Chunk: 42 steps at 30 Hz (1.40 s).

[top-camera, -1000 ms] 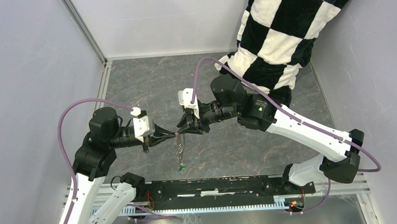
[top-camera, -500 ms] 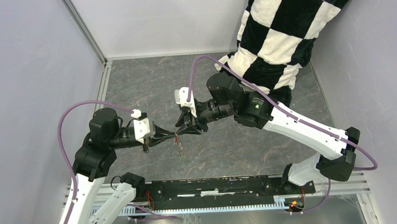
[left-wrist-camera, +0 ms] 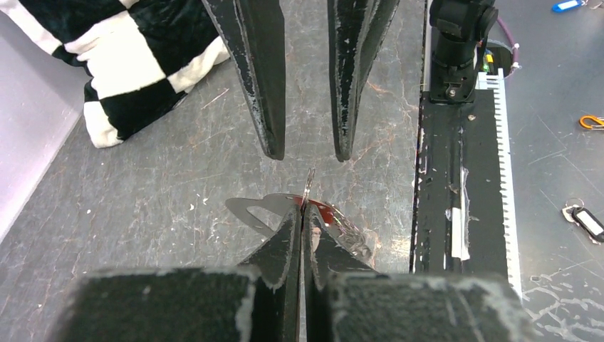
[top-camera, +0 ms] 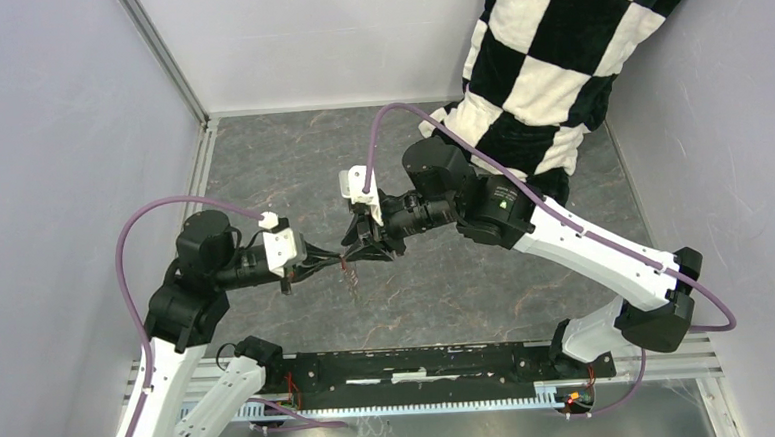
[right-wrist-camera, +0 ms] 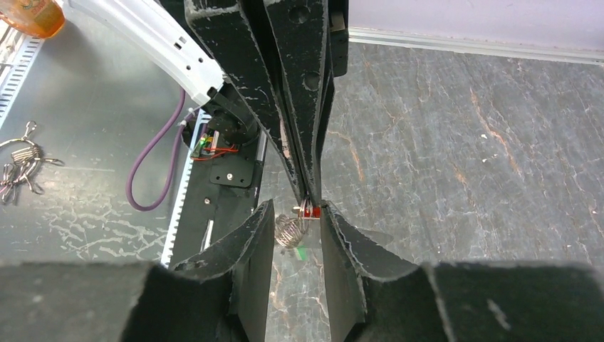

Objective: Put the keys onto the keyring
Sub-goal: Adjust the key on the keyring.

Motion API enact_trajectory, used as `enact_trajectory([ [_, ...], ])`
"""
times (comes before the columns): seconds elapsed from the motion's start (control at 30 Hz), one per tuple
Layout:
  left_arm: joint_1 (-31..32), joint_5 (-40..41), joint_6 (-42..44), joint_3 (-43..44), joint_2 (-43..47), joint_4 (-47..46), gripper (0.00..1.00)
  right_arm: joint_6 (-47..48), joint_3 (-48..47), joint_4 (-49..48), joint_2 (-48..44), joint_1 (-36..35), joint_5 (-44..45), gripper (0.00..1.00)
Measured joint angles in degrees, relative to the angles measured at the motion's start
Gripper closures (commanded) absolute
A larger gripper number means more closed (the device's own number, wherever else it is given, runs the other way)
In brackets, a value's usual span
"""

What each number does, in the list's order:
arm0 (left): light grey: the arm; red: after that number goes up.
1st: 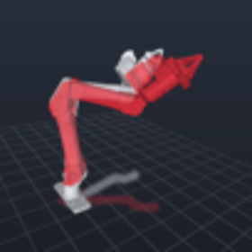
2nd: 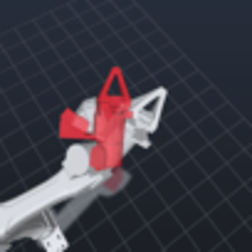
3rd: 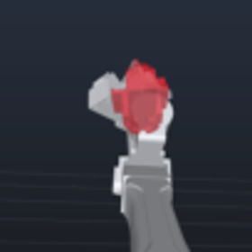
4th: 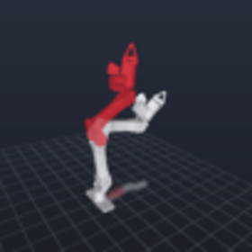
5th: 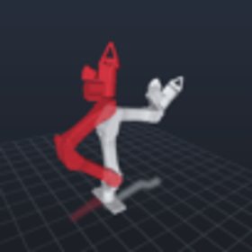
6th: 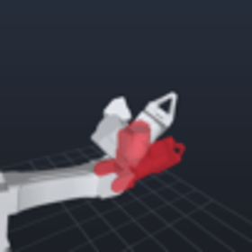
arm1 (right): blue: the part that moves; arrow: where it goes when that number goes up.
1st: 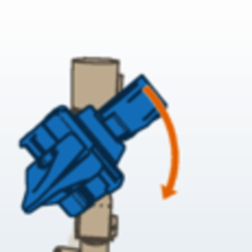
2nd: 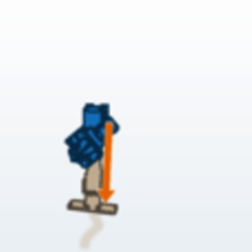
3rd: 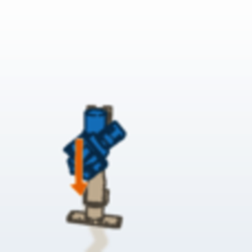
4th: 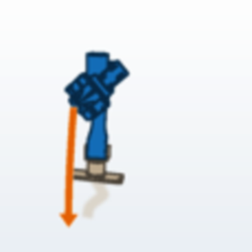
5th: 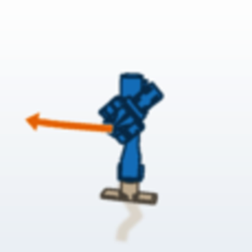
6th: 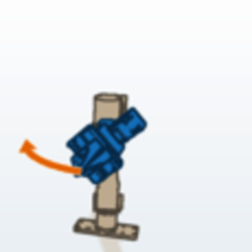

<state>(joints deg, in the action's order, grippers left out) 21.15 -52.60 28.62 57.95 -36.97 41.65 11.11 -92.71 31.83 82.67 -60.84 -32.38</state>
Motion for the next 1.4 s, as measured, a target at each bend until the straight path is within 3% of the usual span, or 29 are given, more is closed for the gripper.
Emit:
enact_trajectory([
  [0.47, 0.0, 0.04, -4.55, -0.28, 0.33, -3.39, 0.98, -0.59, 1.68, -1.11, 0.02, 0.09, -1.49, 0.76],
  [0.8, 0.0, -0.44, -5.03, -0.28, 0.85, -4.09, 0.98, -1.01, 2.58, -2.4, 0.07, 0.09, -1.42, 0.76],
  [0.87, 0.0, -0.52, -5.05, -0.28, 0.92, -4.07, 0.98, -1.01, 2.64, -2.47, 0.22, 0.09, -1.36, 0.8],
  [1.0, 0.0, -1.01, -5.05, -0.28, 1.01, -4.04, 0.98, -1.16, 3.02, -3.13, 0.33, 0.09, -1.18, 0.99],
  [1.07, -0.07, -1.05, -5.05, -0.31, 1.03, -3.85, 0.98, -1.42, 3.61, -4.02, 0.31, 0.09, -1.33, 1.0],
  [1.1, -0.07, -1.07, -5.05, -0.31, 1.03, -3.61, 0.96, -1.73, 4.04, -4.57, 0.22, 0.11, -1.49, 1.0],
  [1.2, -0.07, -1.42, -5.03, -0.46, 1.01, -2.89, 0.68, -2.51, 6.23, -6.71, -0.57, 0.24, -1.97, 1.0],
  [1.23, -0.07, -1.7, -5.09, -0.52, 1.05, -2.75, 0.64, -2.86, 7.04, -7.56, -0.92, 0.31, -2.01, 1.0],
  [1.4, -0.04, -2.62, -2.86, -0.09, 1.44, -0.87, 0.63, -7.1, 14.99, -14.56, -4.02, 3.02, -4.76, 1.0],
])
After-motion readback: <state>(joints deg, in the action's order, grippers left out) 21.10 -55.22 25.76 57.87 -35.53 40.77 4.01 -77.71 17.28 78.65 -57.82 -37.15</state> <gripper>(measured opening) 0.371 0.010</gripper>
